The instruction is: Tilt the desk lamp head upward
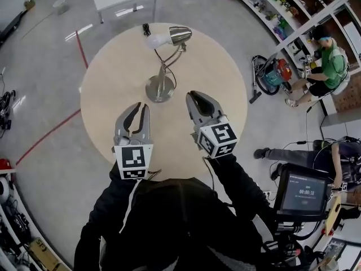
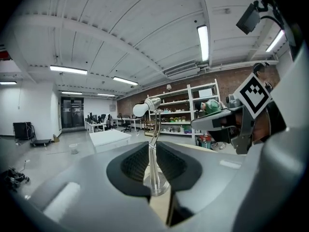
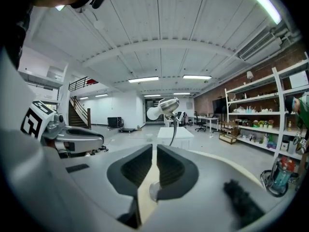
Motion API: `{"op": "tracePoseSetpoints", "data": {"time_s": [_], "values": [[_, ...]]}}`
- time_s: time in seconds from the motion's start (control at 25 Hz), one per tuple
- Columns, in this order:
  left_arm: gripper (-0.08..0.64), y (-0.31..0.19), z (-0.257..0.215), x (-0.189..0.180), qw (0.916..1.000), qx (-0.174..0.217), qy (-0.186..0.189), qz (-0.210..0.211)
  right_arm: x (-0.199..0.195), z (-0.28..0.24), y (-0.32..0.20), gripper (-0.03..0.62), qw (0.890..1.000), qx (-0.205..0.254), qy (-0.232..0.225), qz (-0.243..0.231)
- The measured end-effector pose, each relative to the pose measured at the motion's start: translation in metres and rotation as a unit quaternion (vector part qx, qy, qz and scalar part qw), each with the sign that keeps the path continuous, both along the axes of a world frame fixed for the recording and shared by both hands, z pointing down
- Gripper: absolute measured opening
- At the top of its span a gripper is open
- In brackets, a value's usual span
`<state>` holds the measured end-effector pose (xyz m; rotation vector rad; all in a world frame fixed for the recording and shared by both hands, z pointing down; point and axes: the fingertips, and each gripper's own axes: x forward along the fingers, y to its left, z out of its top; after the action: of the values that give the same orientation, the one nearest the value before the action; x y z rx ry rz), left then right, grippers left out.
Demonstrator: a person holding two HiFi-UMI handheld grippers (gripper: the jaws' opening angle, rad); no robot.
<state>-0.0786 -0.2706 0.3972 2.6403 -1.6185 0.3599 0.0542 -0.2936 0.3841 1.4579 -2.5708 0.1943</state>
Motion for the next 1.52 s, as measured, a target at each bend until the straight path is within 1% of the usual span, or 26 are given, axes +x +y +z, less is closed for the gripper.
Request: {"op": "tracePoseSetpoints", "data": {"time_s": [0.04,0.08,0.28,0.52,0.68,0.84,0.88,1.0,1.12,1.28,1.52], "values": [[0.052,-0.001,-0.001,0.000,0.9999,-0.002,0.010,0.003,-0.002,0.000,0.000,0.016,1.000,-0.004,-0.005,-0.006],[0.051,-0.002,-0.003,0.000,0.9998,-0.004,0.020,0.007,-0.004,0.000,0.001,0.005,1.000,-0.008,-0.012,-0.011],[0.039,0.008,-0.019,0.010,0.9965,-0.012,0.073,0.040,-0.012,-0.016,0.020,0.005,0.999,-0.004,-0.038,-0.033],[0.011,0.027,-0.032,0.030,0.9913,-0.017,0.102,0.081,-0.017,-0.025,0.043,0.005,0.997,-0.004,-0.054,-0.053],[0.006,0.041,-0.029,0.044,0.9885,-0.030,0.103,0.107,-0.019,-0.020,0.058,0.005,0.996,-0.010,-0.060,-0.060],[0.006,0.053,-0.024,0.056,0.9843,-0.064,0.111,0.122,-0.015,-0.011,0.067,0.005,0.995,-0.025,-0.066,-0.064],[0.007,0.054,-0.023,0.057,0.9838,-0.066,0.111,0.125,-0.014,-0.009,0.069,0.005,0.995,-0.026,-0.066,-0.064],[0.006,0.053,-0.021,0.059,0.9840,-0.051,0.104,0.135,-0.013,-0.007,0.074,0.005,0.996,-0.028,-0.063,-0.064],[0.007,0.053,-0.021,0.060,0.9835,-0.060,0.109,0.132,-0.012,-0.008,0.075,0.005,0.996,-0.026,-0.063,-0.064],[0.006,0.054,-0.021,0.062,0.9833,-0.053,0.106,0.138,-0.012,-0.009,0.075,0.005,0.996,-0.021,-0.062,-0.067],[0.007,0.054,-0.022,0.058,0.9841,-0.054,0.107,0.132,-0.012,-0.012,0.074,0.005,0.996,-0.017,-0.061,-0.068]]}}
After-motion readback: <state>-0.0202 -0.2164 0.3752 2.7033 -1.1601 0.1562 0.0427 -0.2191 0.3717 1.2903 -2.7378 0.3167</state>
